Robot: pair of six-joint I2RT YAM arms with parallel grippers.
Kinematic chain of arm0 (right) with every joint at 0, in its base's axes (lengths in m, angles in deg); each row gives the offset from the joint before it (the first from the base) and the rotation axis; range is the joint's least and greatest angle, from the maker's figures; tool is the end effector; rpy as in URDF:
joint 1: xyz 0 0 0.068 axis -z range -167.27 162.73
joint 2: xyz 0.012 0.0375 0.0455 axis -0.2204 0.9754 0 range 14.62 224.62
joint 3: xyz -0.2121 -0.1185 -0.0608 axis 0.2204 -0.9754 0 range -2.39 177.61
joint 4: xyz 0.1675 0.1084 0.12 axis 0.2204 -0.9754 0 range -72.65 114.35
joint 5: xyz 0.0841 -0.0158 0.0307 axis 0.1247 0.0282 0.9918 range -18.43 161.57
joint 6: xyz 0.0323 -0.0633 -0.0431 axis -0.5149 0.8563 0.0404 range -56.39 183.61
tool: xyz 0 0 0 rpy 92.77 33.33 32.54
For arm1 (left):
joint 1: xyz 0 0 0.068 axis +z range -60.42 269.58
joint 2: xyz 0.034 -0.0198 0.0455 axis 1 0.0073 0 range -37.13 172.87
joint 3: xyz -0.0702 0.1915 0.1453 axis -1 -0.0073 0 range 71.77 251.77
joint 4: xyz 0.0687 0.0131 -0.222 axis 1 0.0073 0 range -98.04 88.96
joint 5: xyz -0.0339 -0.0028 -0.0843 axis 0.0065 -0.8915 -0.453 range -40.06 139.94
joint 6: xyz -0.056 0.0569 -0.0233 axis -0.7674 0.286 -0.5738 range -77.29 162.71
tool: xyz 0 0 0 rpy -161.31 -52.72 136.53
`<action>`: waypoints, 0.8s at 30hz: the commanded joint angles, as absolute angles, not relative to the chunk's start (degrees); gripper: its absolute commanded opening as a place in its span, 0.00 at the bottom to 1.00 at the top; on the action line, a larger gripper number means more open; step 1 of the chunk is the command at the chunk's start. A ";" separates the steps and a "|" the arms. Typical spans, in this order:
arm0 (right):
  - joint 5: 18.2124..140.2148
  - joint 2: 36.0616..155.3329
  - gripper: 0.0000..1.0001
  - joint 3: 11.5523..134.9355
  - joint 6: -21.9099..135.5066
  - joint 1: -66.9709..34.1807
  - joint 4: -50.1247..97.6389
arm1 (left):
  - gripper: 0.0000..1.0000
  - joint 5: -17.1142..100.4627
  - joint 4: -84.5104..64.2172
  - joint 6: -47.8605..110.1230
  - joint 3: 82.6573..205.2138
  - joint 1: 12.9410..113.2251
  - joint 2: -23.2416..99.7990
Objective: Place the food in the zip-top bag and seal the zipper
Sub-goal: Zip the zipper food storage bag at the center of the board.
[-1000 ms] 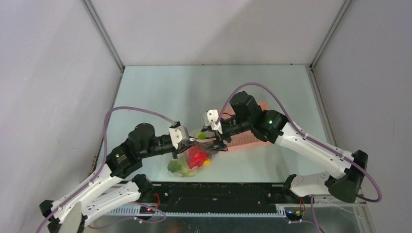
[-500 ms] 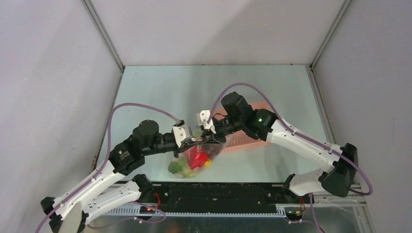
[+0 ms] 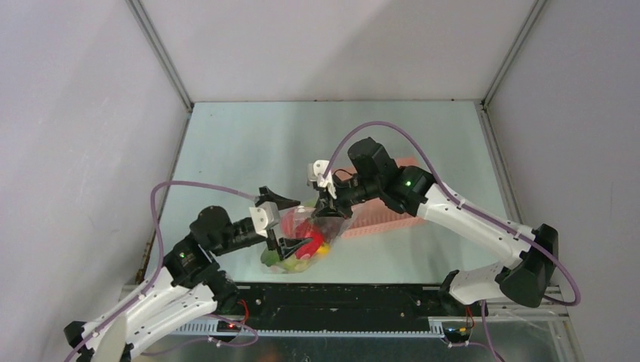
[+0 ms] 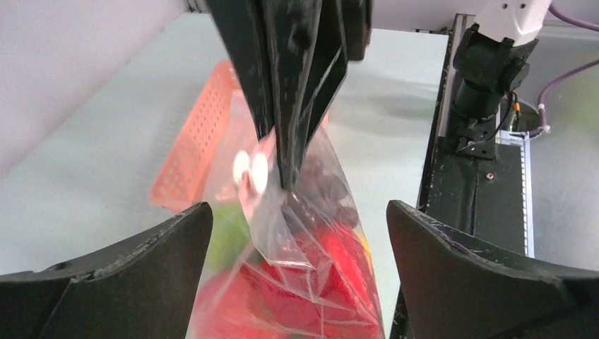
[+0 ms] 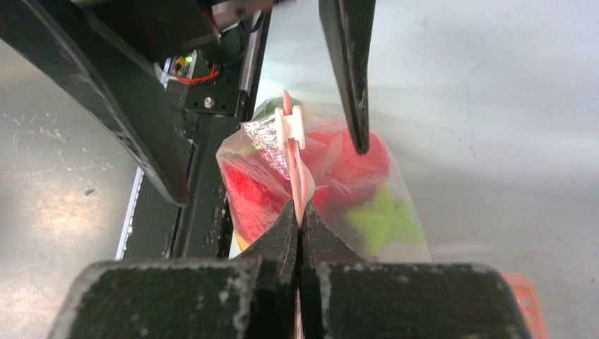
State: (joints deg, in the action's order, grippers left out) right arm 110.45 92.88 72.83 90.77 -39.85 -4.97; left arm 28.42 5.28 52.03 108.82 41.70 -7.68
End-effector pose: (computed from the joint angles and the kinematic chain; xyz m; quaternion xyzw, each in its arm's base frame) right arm 0.1451 0.2645 0.3279 -0.6528 0.5313 0.3845 0.3792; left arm 0.0845 -0.1332 0.3054 0.4587 0.5796 -0.3483 0.5765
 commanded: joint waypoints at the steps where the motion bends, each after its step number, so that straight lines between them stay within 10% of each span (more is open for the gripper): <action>1: 110.42 89.48 0.00 73.89 85.53 -39.55 1.48 | 1.00 32.51 -8.14 43.67 101.90 41.54 -9.83; 24: 108.74 85.85 0.00 70.65 73.87 -39.95 12.53 | 0.71 30.42 -16.21 39.06 99.22 41.68 -4.75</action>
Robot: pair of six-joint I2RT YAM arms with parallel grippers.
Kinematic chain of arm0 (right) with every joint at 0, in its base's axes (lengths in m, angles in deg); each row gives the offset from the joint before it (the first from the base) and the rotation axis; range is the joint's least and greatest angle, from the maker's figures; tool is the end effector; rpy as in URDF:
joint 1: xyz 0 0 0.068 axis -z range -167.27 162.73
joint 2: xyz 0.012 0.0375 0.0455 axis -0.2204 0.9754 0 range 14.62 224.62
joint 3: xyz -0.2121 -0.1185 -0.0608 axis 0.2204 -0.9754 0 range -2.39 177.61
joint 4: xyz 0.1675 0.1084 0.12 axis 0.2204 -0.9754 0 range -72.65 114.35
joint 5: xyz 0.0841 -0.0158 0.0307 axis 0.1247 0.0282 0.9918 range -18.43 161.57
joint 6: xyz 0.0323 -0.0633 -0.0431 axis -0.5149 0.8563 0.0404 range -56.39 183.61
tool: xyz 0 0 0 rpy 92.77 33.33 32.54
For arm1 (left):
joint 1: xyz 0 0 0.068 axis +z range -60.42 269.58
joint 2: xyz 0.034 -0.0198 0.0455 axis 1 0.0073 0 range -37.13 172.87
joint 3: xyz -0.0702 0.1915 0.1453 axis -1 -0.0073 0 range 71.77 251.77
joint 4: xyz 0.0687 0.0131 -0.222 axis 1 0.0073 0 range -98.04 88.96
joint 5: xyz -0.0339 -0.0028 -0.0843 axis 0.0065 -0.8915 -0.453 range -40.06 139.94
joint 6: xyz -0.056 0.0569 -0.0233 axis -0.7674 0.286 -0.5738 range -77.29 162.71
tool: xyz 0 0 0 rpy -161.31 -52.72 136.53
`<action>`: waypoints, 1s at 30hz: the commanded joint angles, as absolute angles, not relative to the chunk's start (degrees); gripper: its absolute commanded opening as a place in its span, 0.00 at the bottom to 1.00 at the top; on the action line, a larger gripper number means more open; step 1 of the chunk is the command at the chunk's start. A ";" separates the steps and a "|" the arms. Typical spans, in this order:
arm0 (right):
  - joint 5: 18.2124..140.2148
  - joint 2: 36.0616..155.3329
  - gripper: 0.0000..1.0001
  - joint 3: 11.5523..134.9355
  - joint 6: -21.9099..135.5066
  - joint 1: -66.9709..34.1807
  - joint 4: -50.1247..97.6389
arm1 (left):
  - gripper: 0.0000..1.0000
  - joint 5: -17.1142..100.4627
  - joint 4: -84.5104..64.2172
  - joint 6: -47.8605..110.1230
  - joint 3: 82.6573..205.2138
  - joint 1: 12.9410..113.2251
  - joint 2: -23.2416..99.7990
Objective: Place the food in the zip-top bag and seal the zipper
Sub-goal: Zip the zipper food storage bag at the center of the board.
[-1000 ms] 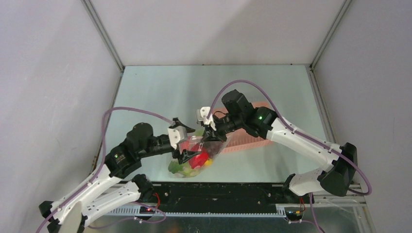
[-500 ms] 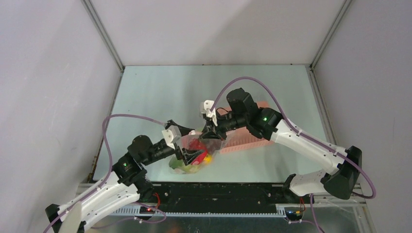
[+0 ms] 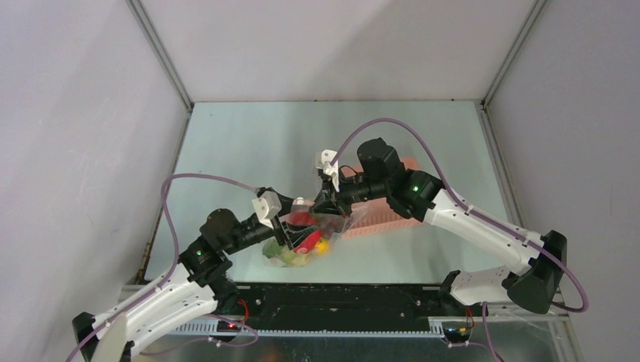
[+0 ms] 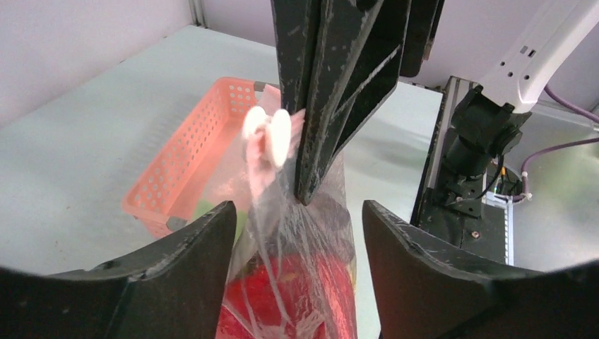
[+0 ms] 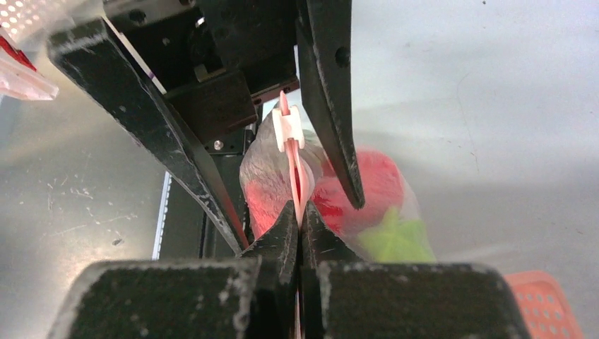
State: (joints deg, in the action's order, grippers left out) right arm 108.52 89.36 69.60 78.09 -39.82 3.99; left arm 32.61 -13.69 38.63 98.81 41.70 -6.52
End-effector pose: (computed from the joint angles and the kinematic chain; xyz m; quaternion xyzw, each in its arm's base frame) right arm 0.1446 0.2605 0.3436 -0.5826 0.5634 0.4204 0.4079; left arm 0.1002 -0.1432 0.2877 0.3566 0.5963 -0.4057 0.5939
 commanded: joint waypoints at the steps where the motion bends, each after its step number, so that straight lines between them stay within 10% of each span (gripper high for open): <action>1: 109.12 85.87 0.00 70.60 73.80 -40.03 12.65 | 0.68 29.74 -16.55 39.09 99.59 41.62 -3.96; 16: 109.85 86.29 0.00 70.66 72.31 -40.28 11.73 | 0.37 29.62 -18.96 39.09 101.70 41.64 0.32; 22: 109.93 85.74 0.00 70.63 72.58 -40.17 10.92 | 0.02 30.15 -18.97 38.89 101.82 41.67 0.93; 30: 108.75 84.03 0.41 70.70 75.19 -39.72 9.36 | 0.01 27.87 -16.70 39.40 102.54 41.60 0.70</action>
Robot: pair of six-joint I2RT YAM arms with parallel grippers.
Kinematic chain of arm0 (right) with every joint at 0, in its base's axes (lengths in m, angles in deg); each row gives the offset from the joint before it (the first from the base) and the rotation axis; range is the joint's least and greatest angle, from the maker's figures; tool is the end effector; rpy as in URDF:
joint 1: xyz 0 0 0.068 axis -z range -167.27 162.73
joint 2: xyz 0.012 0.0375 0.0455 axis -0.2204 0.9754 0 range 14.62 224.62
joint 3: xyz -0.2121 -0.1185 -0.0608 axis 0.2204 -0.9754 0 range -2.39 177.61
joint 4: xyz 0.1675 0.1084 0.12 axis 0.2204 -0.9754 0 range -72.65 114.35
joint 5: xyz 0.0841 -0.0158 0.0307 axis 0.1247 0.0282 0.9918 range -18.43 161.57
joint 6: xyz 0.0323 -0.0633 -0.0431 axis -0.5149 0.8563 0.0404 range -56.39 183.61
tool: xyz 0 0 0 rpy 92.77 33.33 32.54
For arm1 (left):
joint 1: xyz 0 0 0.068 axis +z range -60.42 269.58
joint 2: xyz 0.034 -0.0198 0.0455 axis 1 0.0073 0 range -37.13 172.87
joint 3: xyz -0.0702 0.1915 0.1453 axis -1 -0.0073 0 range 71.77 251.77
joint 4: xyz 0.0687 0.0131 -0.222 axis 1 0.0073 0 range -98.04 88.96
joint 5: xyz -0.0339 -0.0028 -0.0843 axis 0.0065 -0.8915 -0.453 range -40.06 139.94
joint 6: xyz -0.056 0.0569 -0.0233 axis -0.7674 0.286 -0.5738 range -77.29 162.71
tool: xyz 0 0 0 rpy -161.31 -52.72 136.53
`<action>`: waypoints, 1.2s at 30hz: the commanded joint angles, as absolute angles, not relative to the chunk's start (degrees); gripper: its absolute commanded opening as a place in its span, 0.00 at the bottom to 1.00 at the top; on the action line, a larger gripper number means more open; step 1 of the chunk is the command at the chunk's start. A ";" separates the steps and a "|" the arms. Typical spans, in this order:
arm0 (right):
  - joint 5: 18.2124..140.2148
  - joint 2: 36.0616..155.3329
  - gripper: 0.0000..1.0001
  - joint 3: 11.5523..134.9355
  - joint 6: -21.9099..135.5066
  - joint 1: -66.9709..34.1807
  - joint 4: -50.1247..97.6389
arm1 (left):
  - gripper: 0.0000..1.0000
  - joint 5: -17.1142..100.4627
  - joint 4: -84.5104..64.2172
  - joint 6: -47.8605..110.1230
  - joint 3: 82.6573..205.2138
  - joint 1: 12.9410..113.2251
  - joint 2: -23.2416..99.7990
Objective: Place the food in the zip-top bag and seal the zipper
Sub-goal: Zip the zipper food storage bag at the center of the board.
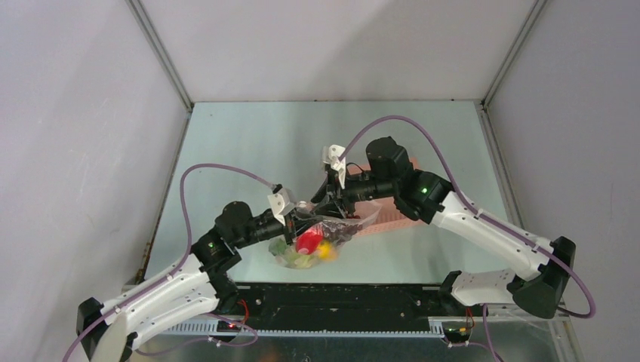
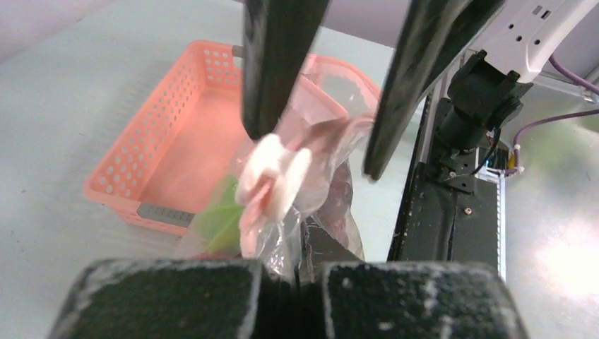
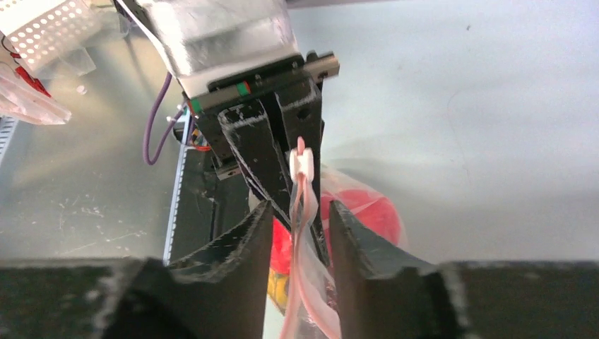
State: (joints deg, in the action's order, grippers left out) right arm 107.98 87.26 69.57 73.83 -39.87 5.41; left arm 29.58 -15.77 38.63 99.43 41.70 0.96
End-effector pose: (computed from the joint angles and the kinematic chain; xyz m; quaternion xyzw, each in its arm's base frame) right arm 0.1405 0.2547 0.3563 -0.5583 0.5688 0.4359 0.4181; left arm 0.1112 -0.1608 0.2755 0.3788 0.6153 -0.4126 0.5547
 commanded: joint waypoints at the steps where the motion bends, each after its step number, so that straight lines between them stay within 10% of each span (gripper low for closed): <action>1: 109.23 83.95 0.44 70.67 75.38 -39.77 9.95 | 0.00 27.81 -16.64 39.30 102.53 41.64 0.77; 21: 105.85 86.72 0.50 70.68 76.07 -42.64 11.42 | 0.00 29.73 -16.16 35.61 104.32 41.63 1.15; 36: 100.88 88.12 0.25 70.72 75.82 -44.28 11.38 | 0.00 31.10 -17.16 32.96 105.08 41.60 2.36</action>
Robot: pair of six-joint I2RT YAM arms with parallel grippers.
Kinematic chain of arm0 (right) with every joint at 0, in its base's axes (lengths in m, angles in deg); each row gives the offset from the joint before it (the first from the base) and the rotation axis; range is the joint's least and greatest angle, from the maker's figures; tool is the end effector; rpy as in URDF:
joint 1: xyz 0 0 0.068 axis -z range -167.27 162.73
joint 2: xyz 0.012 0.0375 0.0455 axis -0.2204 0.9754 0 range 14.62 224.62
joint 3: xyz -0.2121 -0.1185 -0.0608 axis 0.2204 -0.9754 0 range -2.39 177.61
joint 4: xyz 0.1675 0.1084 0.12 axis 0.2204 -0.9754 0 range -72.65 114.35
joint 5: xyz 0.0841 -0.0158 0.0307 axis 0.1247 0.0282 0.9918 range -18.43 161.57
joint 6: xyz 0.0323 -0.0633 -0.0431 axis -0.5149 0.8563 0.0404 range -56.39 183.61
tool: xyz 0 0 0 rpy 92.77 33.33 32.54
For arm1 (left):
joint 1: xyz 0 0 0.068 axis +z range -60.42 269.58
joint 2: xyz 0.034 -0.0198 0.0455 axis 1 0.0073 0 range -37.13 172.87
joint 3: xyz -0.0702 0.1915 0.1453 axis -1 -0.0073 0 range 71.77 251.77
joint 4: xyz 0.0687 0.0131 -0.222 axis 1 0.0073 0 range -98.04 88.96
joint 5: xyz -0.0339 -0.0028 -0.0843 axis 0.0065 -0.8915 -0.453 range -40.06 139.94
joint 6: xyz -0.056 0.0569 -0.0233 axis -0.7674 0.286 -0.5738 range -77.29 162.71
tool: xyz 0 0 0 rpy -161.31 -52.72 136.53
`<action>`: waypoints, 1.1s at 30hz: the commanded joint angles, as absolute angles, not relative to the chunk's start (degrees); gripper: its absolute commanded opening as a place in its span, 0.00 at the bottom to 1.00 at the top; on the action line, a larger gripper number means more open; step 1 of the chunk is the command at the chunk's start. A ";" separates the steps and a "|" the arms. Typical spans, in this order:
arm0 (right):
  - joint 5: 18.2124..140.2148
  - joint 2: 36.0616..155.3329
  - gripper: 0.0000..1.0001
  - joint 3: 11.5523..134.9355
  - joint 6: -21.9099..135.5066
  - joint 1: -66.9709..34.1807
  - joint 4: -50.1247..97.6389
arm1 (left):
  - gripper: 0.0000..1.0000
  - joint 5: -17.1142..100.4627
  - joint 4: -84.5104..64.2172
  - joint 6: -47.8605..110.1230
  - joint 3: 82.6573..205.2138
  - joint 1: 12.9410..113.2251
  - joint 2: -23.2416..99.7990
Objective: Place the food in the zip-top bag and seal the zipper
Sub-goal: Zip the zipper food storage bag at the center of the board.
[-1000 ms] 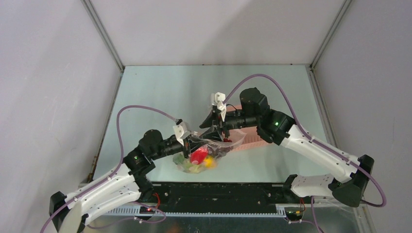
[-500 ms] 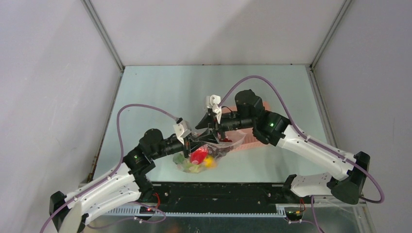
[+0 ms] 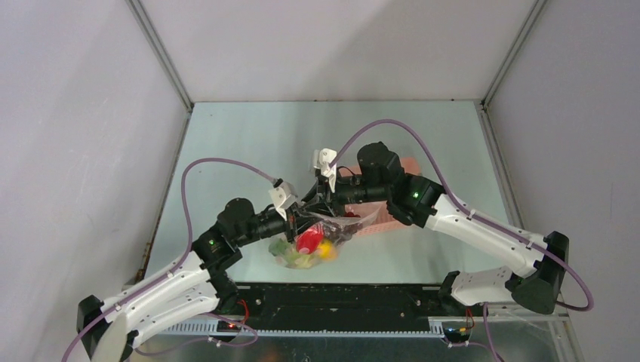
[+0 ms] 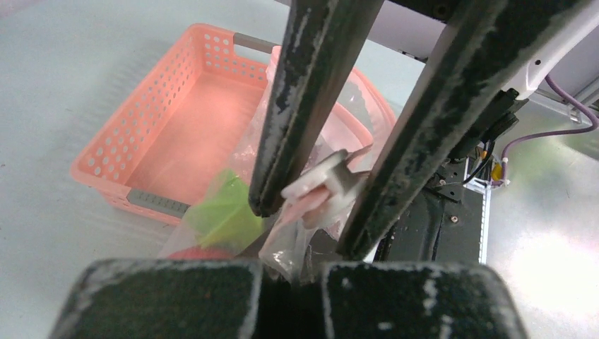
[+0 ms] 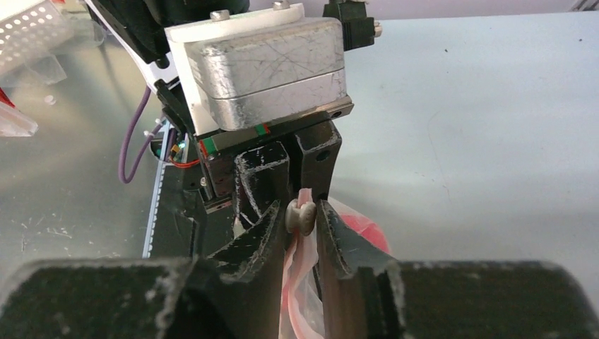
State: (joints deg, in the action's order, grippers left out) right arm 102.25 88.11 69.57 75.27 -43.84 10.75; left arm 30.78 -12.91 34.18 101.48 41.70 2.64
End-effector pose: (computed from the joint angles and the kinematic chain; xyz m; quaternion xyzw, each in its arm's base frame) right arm 0.1338 0.2698 0.3630 -0.5626 0.5438 0.4180 0.4615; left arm 0.1152 -0.1631 0.2762 0.3508 0.6478 -0.4226 0.5279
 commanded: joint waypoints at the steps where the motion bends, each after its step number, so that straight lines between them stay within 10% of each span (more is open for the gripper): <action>1: 100.99 88.11 0.20 70.68 75.78 -44.35 11.42 | 0.00 31.10 -17.17 32.91 105.08 41.60 2.35; 6: 100.77 88.00 0.05 70.67 75.92 -44.35 10.57 | 0.00 32.62 -18.41 31.86 104.15 41.65 0.94; 33: 93.31 86.59 0.09 69.86 77.18 -44.33 0.90 | 0.00 38.15 -21.55 26.99 100.83 42.71 -4.59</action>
State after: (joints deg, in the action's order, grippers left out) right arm 96.02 88.20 69.62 75.97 -44.57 7.47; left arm 36.24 -12.62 29.00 100.58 41.51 -1.69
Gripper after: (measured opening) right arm 0.130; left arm 0.005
